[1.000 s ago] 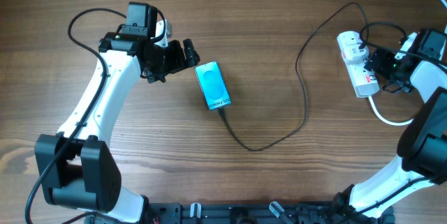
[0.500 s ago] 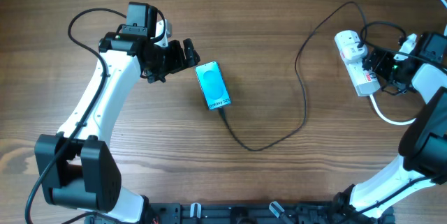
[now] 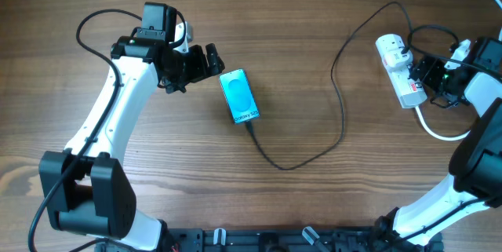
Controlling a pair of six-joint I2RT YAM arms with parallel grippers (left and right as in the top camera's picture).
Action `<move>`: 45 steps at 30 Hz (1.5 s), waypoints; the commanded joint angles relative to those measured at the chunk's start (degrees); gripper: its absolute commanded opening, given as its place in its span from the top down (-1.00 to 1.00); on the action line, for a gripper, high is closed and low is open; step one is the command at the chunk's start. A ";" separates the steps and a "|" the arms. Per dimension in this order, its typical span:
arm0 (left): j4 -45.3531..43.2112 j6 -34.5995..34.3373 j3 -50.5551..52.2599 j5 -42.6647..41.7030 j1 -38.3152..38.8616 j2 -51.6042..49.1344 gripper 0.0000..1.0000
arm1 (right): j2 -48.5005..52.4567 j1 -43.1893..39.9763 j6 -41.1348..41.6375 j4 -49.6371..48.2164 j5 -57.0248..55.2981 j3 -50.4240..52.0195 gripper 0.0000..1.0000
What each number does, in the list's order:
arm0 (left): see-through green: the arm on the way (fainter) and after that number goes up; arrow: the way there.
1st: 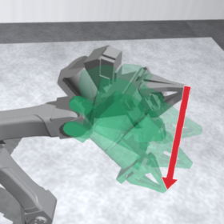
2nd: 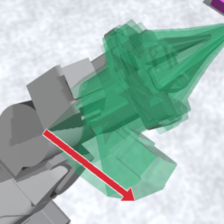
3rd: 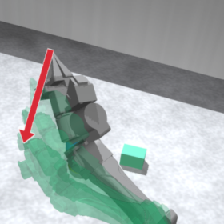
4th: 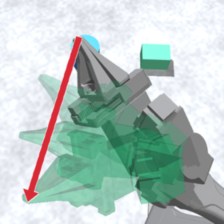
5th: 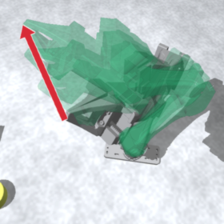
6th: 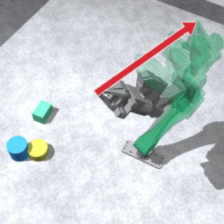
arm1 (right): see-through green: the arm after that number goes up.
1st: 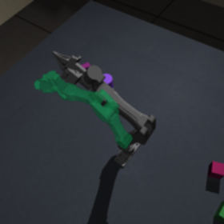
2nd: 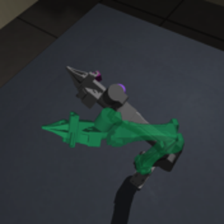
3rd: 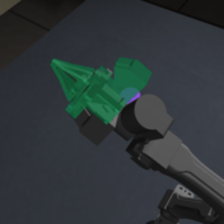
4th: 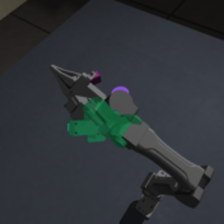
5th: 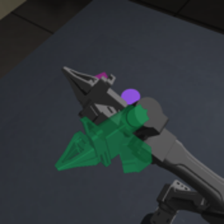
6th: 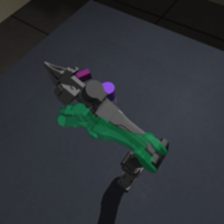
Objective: Plug charger to phone and switch on socket
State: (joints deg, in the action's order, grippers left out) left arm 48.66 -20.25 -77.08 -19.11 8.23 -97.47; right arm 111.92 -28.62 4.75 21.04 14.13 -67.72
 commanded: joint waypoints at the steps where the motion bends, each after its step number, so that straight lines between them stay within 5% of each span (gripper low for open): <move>1: 0.02 0.33 0.00 0.59 -0.09 0.72 -1.00 | 1.14 -0.11 -1.22 -1.55 -0.61 0.70 -0.95; 15: 0.02 0.33 0.00 0.59 -0.09 0.72 -1.00 | 1.14 2.38 -3.15 -1.88 -3.82 0.72 -0.99; 22: 0.02 0.33 0.00 0.59 -0.11 0.72 -1.00 | 0.90 2.40 7.08 -2.19 -7.72 0.55 -0.99; 45: 0.02 0.33 0.00 0.59 -0.11 0.72 -1.00 | -0.76 2.40 4.26 -0.92 -4.04 0.63 -0.99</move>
State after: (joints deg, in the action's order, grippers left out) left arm 48.69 -20.25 -77.08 -19.09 8.23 -97.47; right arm 111.79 -26.65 10.20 19.73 10.72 -67.64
